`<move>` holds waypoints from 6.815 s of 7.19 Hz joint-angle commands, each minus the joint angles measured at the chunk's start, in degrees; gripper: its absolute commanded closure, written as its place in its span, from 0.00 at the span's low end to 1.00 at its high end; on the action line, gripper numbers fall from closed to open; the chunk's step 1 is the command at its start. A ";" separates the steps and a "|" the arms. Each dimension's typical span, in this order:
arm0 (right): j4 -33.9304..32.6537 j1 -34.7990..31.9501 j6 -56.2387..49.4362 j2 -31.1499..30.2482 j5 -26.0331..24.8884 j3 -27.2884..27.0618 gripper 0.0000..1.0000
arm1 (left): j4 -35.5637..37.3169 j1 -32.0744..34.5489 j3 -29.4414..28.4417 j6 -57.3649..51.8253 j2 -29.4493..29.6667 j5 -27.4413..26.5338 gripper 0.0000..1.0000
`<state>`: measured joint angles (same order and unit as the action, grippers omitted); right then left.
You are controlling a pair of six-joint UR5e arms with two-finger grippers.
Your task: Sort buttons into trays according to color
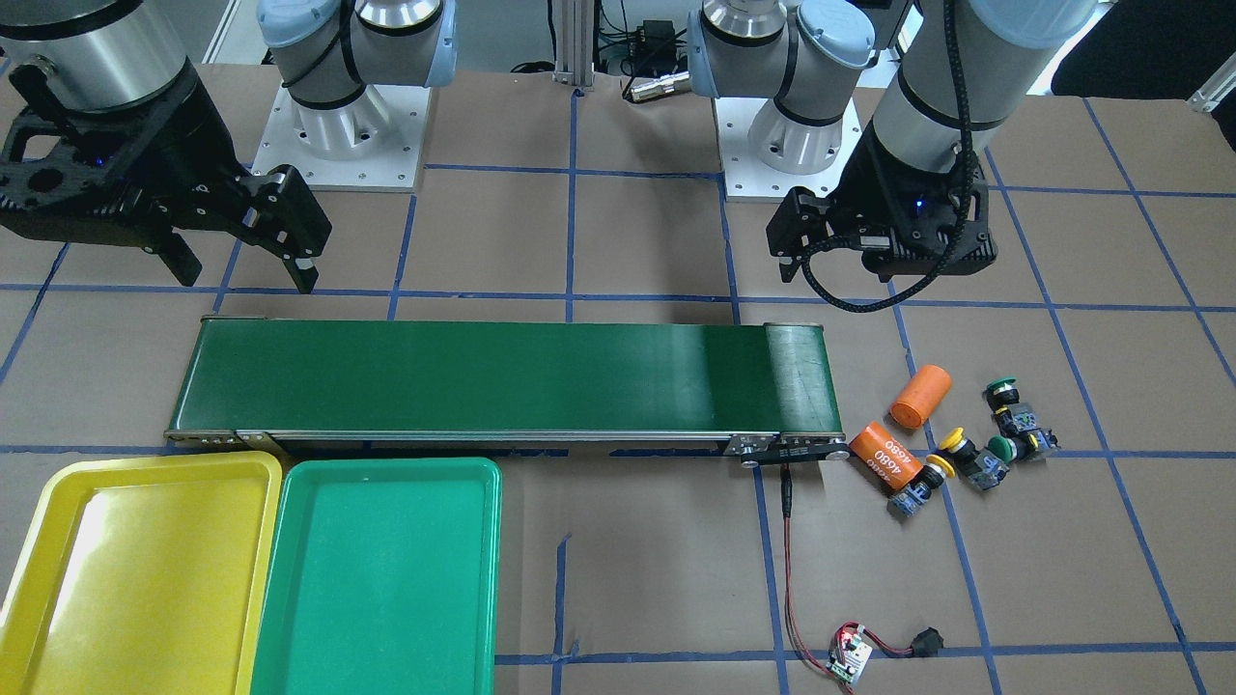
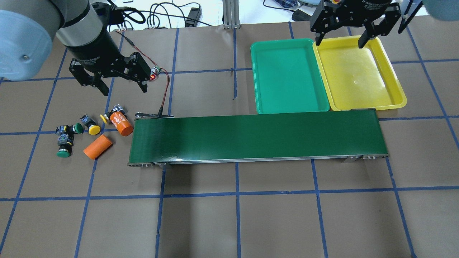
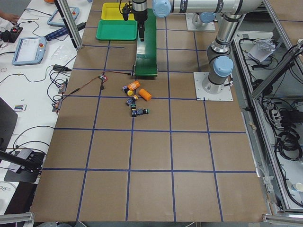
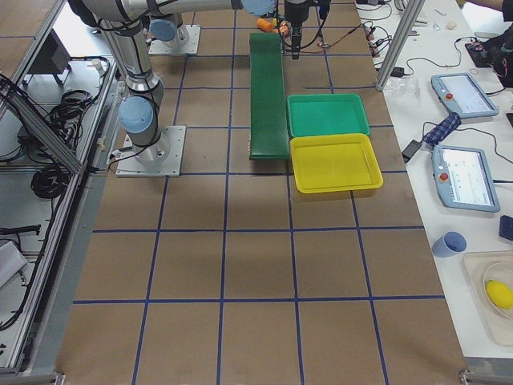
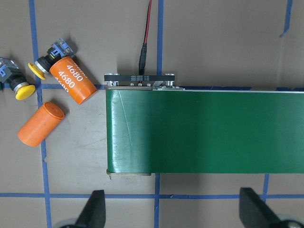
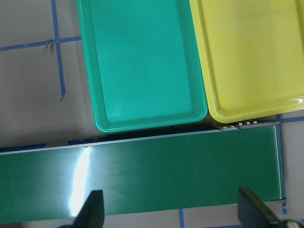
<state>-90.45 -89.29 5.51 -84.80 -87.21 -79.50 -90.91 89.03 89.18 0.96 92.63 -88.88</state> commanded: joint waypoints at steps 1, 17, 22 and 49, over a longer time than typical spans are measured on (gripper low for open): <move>2.72 -0.09 0.73 -0.45 -0.15 -0.30 0.00 | 0.11 0.00 0.29 0.01 0.09 -0.06 0.00; 3.17 0.43 -0.15 -0.01 0.38 -0.57 0.00 | 28.07 -16.52 11.19 25.94 25.58 1.33 0.23; 3.00 0.43 -0.33 -0.19 0.38 -0.57 0.00 | 27.63 -17.40 11.11 17.69 24.63 1.78 1.00; 9.76 1.14 -0.33 -0.10 0.64 -0.57 0.00 | 21.91 -26.99 22.51 -51.08 13.73 -2.44 0.00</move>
<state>-80.68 -88.31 5.27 -84.91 -86.61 -80.07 -69.70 61.81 108.58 -41.87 107.64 -91.61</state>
